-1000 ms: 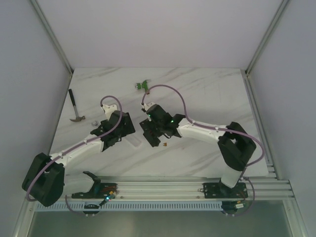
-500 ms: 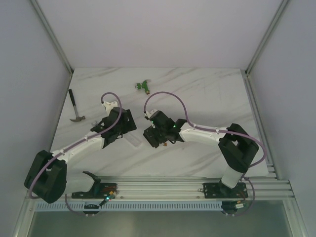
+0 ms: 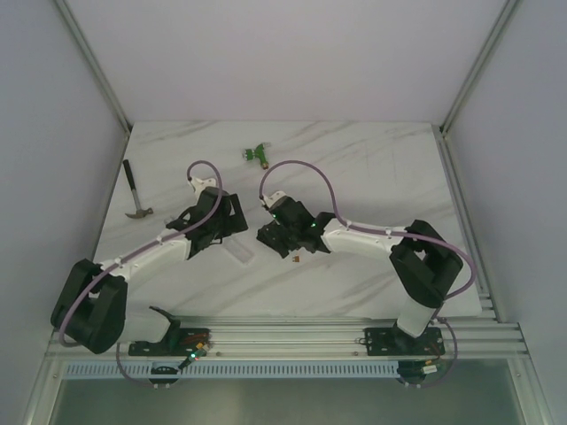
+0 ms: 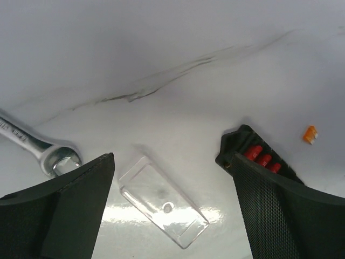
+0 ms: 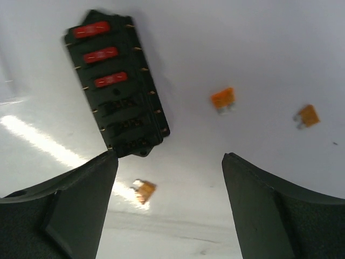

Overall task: Snap on the fuse box
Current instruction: Adjust the fuse box base at the center of the board.

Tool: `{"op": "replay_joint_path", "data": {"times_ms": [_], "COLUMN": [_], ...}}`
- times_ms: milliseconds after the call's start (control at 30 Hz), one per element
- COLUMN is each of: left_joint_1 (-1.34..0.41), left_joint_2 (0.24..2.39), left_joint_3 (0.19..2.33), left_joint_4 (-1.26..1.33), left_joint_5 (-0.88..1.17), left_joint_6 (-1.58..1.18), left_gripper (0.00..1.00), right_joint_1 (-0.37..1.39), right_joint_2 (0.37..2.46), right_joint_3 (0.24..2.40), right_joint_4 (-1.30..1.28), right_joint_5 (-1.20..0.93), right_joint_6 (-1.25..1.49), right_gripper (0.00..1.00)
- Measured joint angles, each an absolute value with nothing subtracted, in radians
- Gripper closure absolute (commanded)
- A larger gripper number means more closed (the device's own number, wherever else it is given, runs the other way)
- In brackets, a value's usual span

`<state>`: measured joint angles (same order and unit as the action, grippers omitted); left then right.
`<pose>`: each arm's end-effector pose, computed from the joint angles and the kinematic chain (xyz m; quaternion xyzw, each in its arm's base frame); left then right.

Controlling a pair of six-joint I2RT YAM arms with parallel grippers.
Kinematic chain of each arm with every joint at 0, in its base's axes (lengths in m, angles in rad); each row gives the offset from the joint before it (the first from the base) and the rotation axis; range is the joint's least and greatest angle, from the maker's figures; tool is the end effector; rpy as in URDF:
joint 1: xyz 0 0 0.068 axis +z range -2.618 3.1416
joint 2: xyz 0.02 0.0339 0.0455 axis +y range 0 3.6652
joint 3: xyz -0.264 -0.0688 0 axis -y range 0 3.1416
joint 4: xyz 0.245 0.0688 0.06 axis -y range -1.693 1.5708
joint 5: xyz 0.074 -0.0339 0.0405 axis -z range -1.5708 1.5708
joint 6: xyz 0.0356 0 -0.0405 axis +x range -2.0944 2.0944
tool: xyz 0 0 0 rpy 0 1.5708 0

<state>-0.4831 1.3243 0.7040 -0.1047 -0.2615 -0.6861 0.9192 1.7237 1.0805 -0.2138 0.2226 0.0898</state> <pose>0.2442 -0.1177 0.2041 -0.1448 0.8940 -0.1254 0.4049 0.2266 0.2842 0.1933 -0.3397 0.8679 0.0767 0.3543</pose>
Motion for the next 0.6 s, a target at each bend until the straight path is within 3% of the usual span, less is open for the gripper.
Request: {"op": "replay_joint_path", "data": {"times_ms": [300, 600], "left_joint_1": [-0.484, -0.485], "left_joint_2": [1.465, 1.631], "left_joint_3": [0.839, 0.919], "left_joint_4": [-0.079, -0.051], "left_joint_5": [-0.126, 0.064], "left_joint_6": [-0.608, -0.593], "left_gripper": [0.19, 0.20], "right_joint_1": [0.827, 0.775], "right_joint_2": [1.735, 1.734], "right_joint_3": [1.081, 1.077], "right_joint_4": [-0.233, -0.232], "right_joint_5": [0.355, 0.363], "right_joint_6": [0.154, 0.212], "right_gripper": [0.21, 0.25]}}
